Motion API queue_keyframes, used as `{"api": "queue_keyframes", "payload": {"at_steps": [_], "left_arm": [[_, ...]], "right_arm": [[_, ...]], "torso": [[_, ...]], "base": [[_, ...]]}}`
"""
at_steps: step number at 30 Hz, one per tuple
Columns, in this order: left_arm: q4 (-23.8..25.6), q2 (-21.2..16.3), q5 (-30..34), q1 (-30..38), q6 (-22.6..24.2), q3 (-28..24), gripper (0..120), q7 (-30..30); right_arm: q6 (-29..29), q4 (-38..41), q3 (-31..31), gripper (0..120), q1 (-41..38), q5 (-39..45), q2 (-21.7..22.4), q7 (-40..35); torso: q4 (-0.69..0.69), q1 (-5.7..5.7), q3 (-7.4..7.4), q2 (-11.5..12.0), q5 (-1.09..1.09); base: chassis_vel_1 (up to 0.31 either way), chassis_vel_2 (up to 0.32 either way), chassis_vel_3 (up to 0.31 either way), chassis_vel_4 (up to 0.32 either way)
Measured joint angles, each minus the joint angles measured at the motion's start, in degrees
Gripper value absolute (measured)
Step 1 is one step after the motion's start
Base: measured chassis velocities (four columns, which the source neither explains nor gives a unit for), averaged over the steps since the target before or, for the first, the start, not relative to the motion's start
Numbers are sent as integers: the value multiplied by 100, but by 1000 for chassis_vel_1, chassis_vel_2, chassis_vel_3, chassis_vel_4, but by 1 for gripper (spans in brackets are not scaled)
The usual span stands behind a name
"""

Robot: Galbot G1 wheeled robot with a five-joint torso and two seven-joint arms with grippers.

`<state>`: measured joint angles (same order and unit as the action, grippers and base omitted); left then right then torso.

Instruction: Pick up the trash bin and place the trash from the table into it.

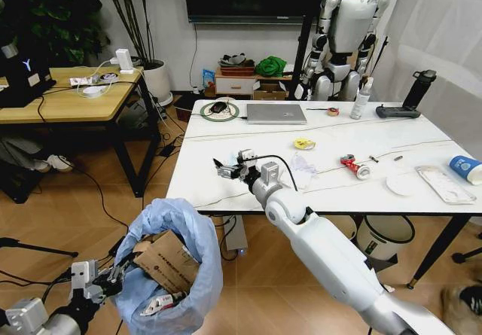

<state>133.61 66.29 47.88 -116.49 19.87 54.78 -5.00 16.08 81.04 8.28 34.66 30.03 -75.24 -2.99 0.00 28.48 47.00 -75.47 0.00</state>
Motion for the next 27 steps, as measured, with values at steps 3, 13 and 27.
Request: {"api": "queue_keyframes", "payload": {"at_steps": [3, 13, 27], "left_arm": [[0, 0, 0, 9, 0, -9, 0, 0], [-50, -34, 14, 67, -1, -33, 0, -1], [-104, -67, 65, 120, 2, -23, 0, 8]], "right_arm": [[16, -204, -16, 98, -43, -69, 1, 18], [-103, -390, -26, 66, -48, -130, 65, 117], [-225, -505, 98, 14, -43, -239, 65, 200]], "torso": [[0, 0, 0, 0, 0], [-1, -1, -1, 0, 0], [-1, -1, -1, 0, 0]], "base": [[0, 0, 0, 0], [0, 0, 0, 0], [0, 0, 0, 0]]}}
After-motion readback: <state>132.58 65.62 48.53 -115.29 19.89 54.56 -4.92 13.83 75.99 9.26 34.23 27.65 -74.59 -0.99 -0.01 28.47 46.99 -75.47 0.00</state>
